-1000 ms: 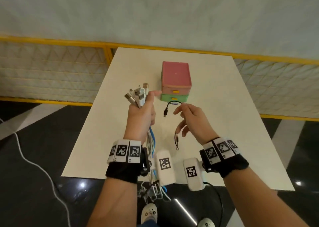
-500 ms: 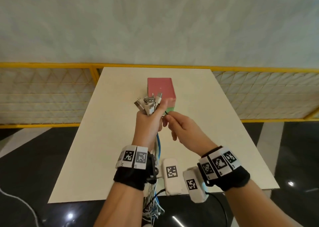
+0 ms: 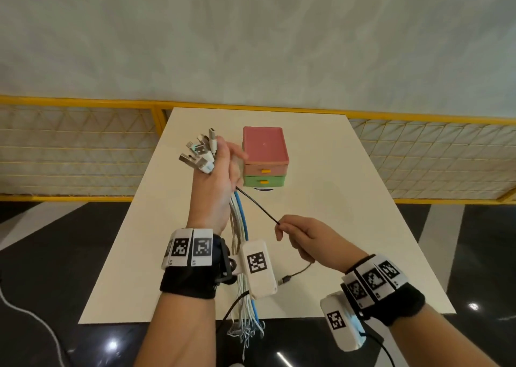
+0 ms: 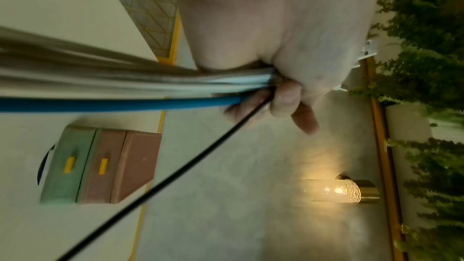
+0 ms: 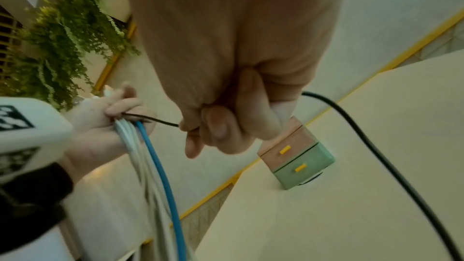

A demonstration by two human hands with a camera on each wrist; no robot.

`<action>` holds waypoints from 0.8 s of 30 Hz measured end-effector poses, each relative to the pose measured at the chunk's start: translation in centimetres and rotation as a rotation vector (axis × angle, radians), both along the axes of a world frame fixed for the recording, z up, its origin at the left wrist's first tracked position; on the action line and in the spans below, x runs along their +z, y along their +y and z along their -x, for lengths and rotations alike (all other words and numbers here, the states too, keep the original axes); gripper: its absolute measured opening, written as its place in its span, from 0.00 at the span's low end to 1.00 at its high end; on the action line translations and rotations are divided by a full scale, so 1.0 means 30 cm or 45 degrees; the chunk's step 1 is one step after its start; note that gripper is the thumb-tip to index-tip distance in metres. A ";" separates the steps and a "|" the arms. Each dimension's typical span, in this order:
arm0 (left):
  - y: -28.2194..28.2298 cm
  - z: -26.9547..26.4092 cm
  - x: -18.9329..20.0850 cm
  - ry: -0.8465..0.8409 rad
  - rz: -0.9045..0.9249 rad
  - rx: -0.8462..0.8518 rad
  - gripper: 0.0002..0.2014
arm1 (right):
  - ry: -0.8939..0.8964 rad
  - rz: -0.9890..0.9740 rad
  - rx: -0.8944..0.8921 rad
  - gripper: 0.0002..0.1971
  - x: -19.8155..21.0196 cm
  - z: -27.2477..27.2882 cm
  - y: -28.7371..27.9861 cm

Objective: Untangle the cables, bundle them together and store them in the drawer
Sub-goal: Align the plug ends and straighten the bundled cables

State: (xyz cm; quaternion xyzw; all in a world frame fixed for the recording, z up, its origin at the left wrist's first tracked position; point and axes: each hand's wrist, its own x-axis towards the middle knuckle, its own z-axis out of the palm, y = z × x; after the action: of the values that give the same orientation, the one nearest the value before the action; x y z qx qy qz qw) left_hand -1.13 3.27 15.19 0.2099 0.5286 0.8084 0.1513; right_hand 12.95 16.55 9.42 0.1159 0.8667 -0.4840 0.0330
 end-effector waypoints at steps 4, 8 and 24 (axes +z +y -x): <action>-0.004 0.002 0.048 -0.128 -0.157 -0.055 0.23 | -0.054 -0.049 -0.084 0.14 -0.063 -0.002 0.075; -0.013 -0.011 0.089 -0.143 -0.178 -0.080 0.23 | -0.120 -0.035 -0.184 0.15 -0.136 0.001 0.123; -0.018 -0.061 0.116 -0.085 -0.201 -0.048 0.29 | -0.786 -0.350 -0.221 0.17 -0.186 -0.002 0.209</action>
State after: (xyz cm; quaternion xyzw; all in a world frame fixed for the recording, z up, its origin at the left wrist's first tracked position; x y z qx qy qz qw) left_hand 0.69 2.72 18.67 0.2042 0.4538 0.8511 0.1671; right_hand 13.00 22.82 3.85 0.3334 0.8598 -0.3058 0.2365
